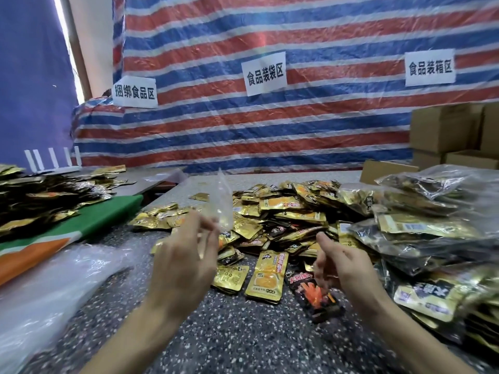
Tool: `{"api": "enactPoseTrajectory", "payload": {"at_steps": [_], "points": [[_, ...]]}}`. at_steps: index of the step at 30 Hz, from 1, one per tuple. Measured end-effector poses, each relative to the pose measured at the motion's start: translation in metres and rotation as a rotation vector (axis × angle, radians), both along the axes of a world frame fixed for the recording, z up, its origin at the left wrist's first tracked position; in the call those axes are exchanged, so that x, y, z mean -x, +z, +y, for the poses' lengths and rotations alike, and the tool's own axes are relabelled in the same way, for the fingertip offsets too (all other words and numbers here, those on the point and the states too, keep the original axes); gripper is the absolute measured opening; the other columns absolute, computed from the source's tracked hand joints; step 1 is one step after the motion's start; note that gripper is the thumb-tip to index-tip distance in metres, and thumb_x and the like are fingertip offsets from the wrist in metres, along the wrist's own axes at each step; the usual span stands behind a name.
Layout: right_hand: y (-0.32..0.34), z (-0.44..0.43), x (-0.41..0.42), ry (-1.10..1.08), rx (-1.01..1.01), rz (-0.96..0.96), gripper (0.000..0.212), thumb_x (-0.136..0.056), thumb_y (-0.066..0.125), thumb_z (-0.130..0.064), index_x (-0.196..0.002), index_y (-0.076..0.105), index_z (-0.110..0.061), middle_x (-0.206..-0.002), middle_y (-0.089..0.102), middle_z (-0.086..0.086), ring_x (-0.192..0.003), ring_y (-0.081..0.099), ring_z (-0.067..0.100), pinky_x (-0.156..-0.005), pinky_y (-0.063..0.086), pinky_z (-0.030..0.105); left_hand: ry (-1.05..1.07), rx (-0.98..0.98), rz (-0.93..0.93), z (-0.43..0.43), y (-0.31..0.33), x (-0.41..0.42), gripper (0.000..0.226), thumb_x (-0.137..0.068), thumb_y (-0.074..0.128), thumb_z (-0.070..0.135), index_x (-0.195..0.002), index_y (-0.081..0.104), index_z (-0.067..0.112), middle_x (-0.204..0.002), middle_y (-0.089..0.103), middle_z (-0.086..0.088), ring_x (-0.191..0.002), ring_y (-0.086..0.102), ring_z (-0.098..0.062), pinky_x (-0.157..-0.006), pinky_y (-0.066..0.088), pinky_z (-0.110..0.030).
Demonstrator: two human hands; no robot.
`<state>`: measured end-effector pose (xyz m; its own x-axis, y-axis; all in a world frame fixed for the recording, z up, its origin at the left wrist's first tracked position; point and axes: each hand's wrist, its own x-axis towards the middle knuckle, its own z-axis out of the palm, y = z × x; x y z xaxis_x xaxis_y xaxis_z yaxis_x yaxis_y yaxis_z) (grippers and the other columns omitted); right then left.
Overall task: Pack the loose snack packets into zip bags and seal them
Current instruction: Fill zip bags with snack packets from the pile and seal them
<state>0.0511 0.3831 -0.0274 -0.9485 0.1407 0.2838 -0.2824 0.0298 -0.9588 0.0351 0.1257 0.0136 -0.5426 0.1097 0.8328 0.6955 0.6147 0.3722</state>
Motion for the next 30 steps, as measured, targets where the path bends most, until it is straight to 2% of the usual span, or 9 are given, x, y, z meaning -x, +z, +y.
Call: {"api": "enactPoseTrajectory", "payload": {"at_steps": [3, 6, 9, 12, 15, 18, 21, 24, 30], "points": [[0.010, 0.011, -0.001, 0.094, 0.101, -0.056, 0.063, -0.077, 0.061, -0.075, -0.062, 0.063, -0.014, -0.061, 0.057, 0.012, -0.049, 0.050, 0.021, -0.047, 0.042, 0.030, -0.141, 0.178, 0.062, 0.052, -0.019, -0.008, 0.002, -0.092, 0.058, 0.015, -0.092, 0.057, 0.017, -0.099, 0.072, -0.001, -0.077, 0.067, -0.013, -0.066, 0.059, -0.026], [0.016, 0.020, -0.001, 0.106, 0.055, -0.130, 0.048, -0.081, 0.074, -0.054, -0.069, 0.064, -0.009, -0.063, 0.056, 0.014, -0.049, 0.050, 0.020, -0.042, 0.042, 0.026, -0.251, 0.248, 0.019, 0.088, -0.034, -0.005, 0.005, -0.091, 0.061, 0.015, -0.093, 0.059, 0.019, -0.095, 0.072, 0.000, -0.083, 0.067, -0.013, -0.073, 0.056, -0.031], [0.016, 0.029, 0.001, 0.096, 0.059, -0.194, 0.034, -0.094, 0.063, -0.025, -0.092, 0.062, 0.010, -0.071, 0.054, 0.022, -0.049, 0.051, 0.022, -0.040, 0.044, 0.026, -0.409, 0.181, -0.147, 0.102, -0.038, 0.001, 0.007, -0.091, 0.058, 0.018, -0.093, 0.058, 0.025, -0.103, 0.072, 0.001, -0.093, 0.066, -0.010, -0.079, 0.056, -0.027], [0.017, 0.032, 0.001, 0.111, 0.017, -0.228, 0.027, -0.095, 0.055, -0.006, -0.092, 0.059, 0.020, -0.075, 0.055, 0.025, -0.050, 0.051, 0.021, -0.041, 0.044, 0.024, -0.522, 0.110, -0.280, 0.099, -0.042, 0.002, 0.005, -0.086, 0.059, 0.036, -0.086, 0.055, 0.039, -0.095, 0.071, 0.012, -0.093, 0.065, -0.007, -0.078, 0.053, -0.018], [0.021, 0.025, -0.005, 0.190, -0.053, -0.237, 0.015, -0.077, 0.066, -0.011, -0.076, 0.062, 0.004, -0.070, 0.056, 0.016, -0.055, 0.050, 0.022, -0.049, 0.040, 0.027, -0.593, -0.078, -0.513, 0.095, -0.042, 0.001, 0.035, -0.076, 0.053, 0.061, -0.076, 0.065, 0.028, -0.082, 0.069, 0.006, -0.078, 0.064, -0.007, -0.072, 0.047, -0.019], [0.019, 0.016, -0.009, 0.281, -0.166, -0.227, 0.031, -0.074, 0.074, -0.023, -0.078, 0.068, 0.007, -0.075, 0.062, 0.015, -0.067, 0.049, 0.027, -0.054, 0.036, 0.028, -0.668, -0.226, -0.734, 0.094, -0.035, 0.003, 0.051, -0.072, 0.054, 0.067, -0.070, 0.064, 0.018, -0.067, 0.068, -0.005, -0.063, 0.063, -0.015, -0.059, 0.046, -0.024], [0.018, 0.011, -0.009, 0.364, -0.163, -0.202, 0.017, -0.079, 0.071, -0.019, -0.076, 0.071, -0.002, -0.071, 0.066, 0.011, -0.058, 0.053, 0.021, -0.052, 0.038, 0.026, -0.756, -0.257, -0.884, 0.093, -0.032, 0.005, 0.042, -0.073, 0.071, 0.049, -0.073, 0.069, 0.008, -0.062, 0.065, -0.010, -0.050, 0.058, -0.019, -0.049, 0.044, -0.023], [0.018, 0.010, -0.009, 0.334, -0.110, -0.188, 0.015, -0.072, 0.066, -0.014, -0.067, 0.062, -0.001, -0.061, 0.052, 0.016, -0.048, 0.045, 0.018, -0.047, 0.034, 0.024, -0.753, -0.366, -0.947, 0.092, -0.030, 0.003, 0.017, -0.070, 0.066, 0.025, -0.061, 0.067, 0.011, -0.057, 0.057, -0.012, -0.044, 0.051, -0.020, -0.044, 0.040, -0.023], [0.020, 0.023, -0.007, 0.007, 0.089, -0.082, 0.026, -0.077, 0.059, -0.007, -0.054, 0.047, -0.010, -0.048, 0.032, 0.004, -0.037, 0.029, 0.013, -0.038, 0.027, 0.018, -0.519, -0.574, -0.683, 0.075, -0.025, 0.014, 0.038, -0.083, 0.057, 0.006, -0.045, 0.057, 0.008, -0.048, 0.049, -0.018, -0.039, 0.040, -0.017, -0.042, 0.039, -0.019]]}}
